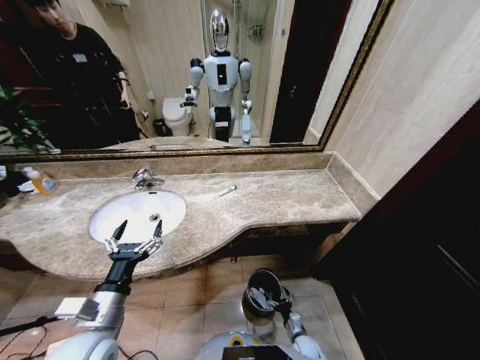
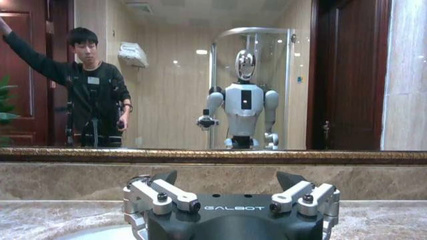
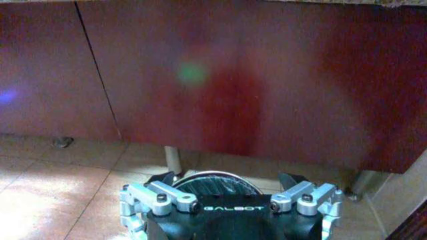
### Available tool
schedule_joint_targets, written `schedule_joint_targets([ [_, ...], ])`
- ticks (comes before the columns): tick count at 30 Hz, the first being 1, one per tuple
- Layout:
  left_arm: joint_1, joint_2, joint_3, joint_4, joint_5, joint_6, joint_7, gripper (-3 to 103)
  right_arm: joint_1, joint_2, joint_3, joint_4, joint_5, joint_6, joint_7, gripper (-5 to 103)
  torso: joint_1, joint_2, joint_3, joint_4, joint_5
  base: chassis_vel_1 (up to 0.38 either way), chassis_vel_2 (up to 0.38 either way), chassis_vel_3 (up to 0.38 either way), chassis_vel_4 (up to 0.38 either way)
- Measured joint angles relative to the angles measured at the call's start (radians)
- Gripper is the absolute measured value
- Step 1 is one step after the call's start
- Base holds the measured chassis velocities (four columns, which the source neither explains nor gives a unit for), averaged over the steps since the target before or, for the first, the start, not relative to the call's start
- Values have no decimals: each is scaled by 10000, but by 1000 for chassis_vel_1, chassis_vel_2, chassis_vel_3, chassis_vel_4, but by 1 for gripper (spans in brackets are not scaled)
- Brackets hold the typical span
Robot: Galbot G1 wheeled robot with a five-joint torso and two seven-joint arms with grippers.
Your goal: Pick up the trash from the sink and place it in the trash bin.
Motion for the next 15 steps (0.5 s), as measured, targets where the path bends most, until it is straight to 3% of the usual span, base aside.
schedule_joint_targets([
  [6,0,0,0,0,0,0,0,100,-174,-59,3,382,60,-220,-33,100,0,0,0,1,1,0,0,0,0],
  [9,0,0,1,0,0,0,1,100,-711,-227,54,1701,342,-840,-194,100,0,0,0,-1,1,0,0,0,0],
  [15,0,0,0,0,0,0,0,100,-1227,-601,216,3255,557,-982,-288,100,0,0,0,0,2,0,0,0,0],
])
